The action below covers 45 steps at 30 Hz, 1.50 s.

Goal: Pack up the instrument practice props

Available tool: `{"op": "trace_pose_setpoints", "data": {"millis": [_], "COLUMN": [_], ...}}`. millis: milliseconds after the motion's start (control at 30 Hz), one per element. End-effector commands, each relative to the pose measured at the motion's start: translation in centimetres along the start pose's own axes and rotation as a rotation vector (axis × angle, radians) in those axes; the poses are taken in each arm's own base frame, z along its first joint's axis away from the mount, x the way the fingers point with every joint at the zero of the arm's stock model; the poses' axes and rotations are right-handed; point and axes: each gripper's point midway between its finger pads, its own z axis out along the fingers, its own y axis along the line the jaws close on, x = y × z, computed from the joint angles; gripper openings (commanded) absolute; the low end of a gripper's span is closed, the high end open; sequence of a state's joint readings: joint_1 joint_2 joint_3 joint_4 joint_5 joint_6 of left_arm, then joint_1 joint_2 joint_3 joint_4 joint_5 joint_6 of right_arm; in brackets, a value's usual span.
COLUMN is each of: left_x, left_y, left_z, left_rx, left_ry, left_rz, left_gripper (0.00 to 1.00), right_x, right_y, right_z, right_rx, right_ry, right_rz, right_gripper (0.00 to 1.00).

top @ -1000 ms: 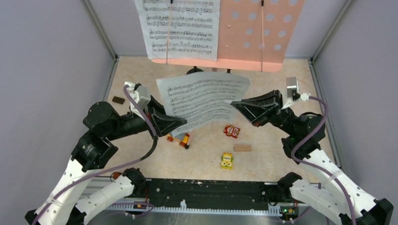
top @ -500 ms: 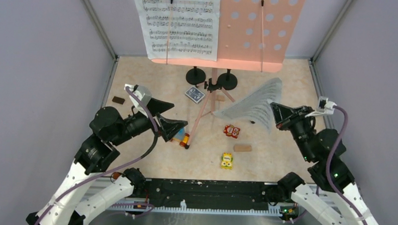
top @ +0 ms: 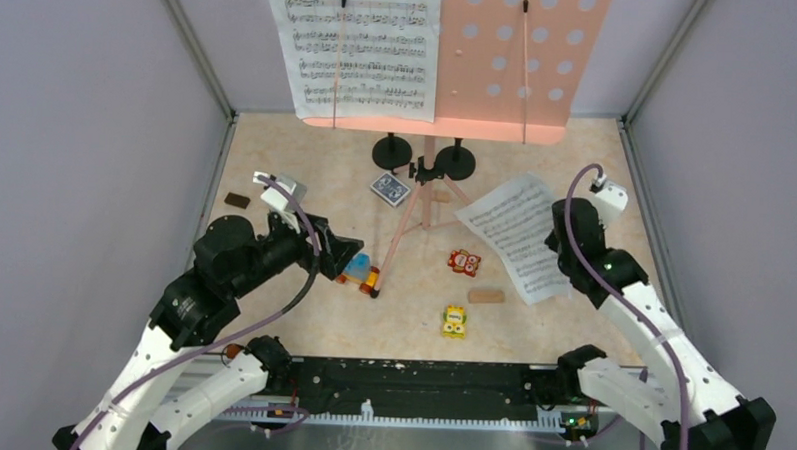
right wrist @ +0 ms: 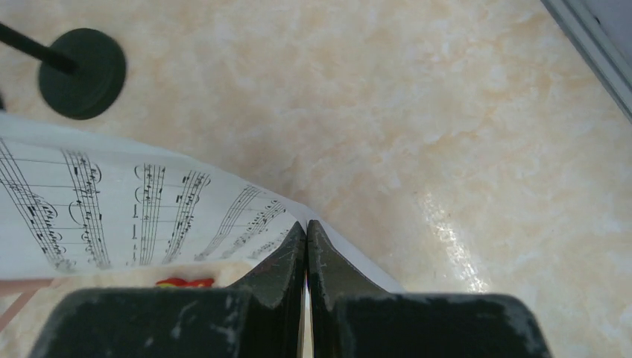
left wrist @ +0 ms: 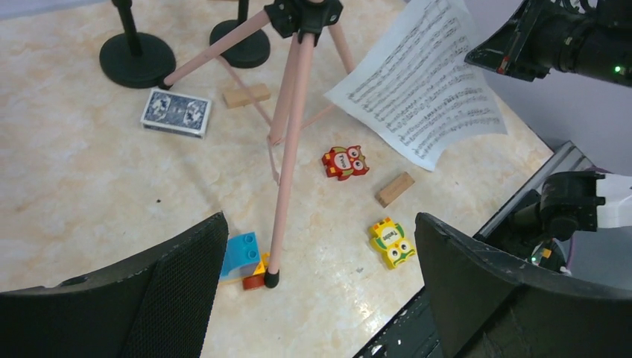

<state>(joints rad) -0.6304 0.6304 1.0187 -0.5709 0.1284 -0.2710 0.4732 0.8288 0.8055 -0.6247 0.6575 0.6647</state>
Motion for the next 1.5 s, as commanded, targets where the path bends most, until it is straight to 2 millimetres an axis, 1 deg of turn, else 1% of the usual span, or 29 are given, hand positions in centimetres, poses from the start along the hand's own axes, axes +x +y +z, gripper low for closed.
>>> {"op": "trace_pose_setpoints", "data": {"millis": [0, 67, 133, 333, 400, 500, 567, 700, 800, 900, 1000, 1100, 1400, 1467], "left_x": [1.4, 1.8, 2.1, 2.9, 3.1, 3.6, 3.8, 4.1, 4.2, 4.4, 4.2, 4.0, 3.6, 3.3], "left_y": [1.4, 1.8, 1.9, 2.3, 2.3, 2.4, 2.4, 2.5, 2.5, 2.6, 2.6, 2.5, 2.5, 2.6], "left_z": [-0.5, -0.5, -0.5, -0.1, 0.1, 0.4, 0.5, 0.5, 0.5, 0.4, 0.3, 0.2, 0.1, -0.1], "left_rx": [-0.075, -0.091, -0.095, -0.102, -0.098, -0.100, -0.101, -0.101, -0.104, -0.108, -0.108, -0.106, -0.111, -0.119], "left_ry": [0.041, 0.054, 0.062, 0.083, 0.088, 0.092, 0.091, 0.093, 0.099, 0.106, 0.100, 0.093, 0.087, 0.073], "left_rz": [-0.004, 0.000, 0.002, 0.014, 0.011, -0.002, -0.010, -0.016, -0.016, -0.017, -0.017, -0.018, -0.017, -0.018], "left_gripper": [0.99, 0.99, 0.99, 0.99, 0.99, 0.99, 0.99, 0.99, 0.99, 0.99, 0.99, 0.99, 0.99, 0.99], "right_x": [-0.3, 0.1, 0.4, 0.5, 0.5, 0.5, 0.7, 1.3, 1.7, 2.4, 2.7, 2.5, 0.8, 0.4], "right_y": [-0.9, -1.9, -2.9, -6.2, -7.2, -9.3, -10.2, -11.2, -11.3, -11.3, -11.6, -12.3, -16.1, -16.5], "right_z": [3.3, 4.8, 5.7, 7.0, 7.5, 8.3, 9.0, 11.0, 12.2, 12.8, 12.9, 12.3, 8.6, 8.1], "right_rx": [0.036, 0.058, 0.078, 0.196, 0.225, 0.286, 0.304, 0.330, 0.331, 0.325, 0.334, 0.364, 0.498, 0.506], "right_ry": [0.046, 0.080, 0.091, 0.077, 0.063, 0.048, 0.046, 0.089, 0.120, 0.153, 0.165, 0.157, 0.039, 0.018], "right_rz": [0.059, 0.093, 0.107, 0.147, 0.179, 0.246, 0.291, 0.300, 0.269, 0.241, 0.222, 0.209, 0.234, 0.240], "right_gripper": [0.00, 0.00, 0.00, 0.00, 0.00, 0.00, 0.00, 0.00, 0.00, 0.00, 0.00, 0.00, 0.00, 0.00]}}
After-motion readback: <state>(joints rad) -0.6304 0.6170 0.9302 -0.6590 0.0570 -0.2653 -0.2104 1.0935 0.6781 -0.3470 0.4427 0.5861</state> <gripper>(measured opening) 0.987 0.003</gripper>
